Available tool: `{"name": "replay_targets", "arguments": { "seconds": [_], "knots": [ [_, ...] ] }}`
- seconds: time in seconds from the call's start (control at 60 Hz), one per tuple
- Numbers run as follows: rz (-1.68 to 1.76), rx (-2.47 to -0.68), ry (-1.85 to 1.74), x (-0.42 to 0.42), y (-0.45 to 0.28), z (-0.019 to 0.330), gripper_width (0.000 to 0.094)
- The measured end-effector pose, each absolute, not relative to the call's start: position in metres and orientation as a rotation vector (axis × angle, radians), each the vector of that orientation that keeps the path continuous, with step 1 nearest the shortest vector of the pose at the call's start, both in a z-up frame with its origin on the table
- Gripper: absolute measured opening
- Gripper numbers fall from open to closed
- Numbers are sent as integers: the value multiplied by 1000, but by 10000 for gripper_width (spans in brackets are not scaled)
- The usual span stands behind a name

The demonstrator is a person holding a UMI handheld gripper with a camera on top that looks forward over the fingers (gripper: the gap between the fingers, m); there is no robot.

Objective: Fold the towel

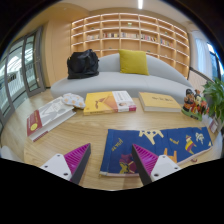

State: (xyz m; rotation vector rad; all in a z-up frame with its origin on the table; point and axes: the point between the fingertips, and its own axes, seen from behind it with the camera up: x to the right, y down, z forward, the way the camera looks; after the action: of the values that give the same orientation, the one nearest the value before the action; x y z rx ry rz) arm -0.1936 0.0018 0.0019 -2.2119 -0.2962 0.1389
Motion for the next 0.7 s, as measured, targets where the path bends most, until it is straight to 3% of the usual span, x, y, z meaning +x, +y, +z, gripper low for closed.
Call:
{"name": "replay_targets", "arguments": {
  "seconds": [0.083,0.15,0.283,0.333,0.55,0.7],
  "knots": [
    [71,-2235,-274,-189,20,-16,833],
    [57,-2216,-261,-190,31,-14,715],
    [64,-2210,-299,-204,31,-16,288],
    [28,-2200,-315,-203,31,-14,45],
    [120,-2267,-285,-222,11,-10,7],
    [396,-2190,-307,-263,-24,55,8]
  ]
}}
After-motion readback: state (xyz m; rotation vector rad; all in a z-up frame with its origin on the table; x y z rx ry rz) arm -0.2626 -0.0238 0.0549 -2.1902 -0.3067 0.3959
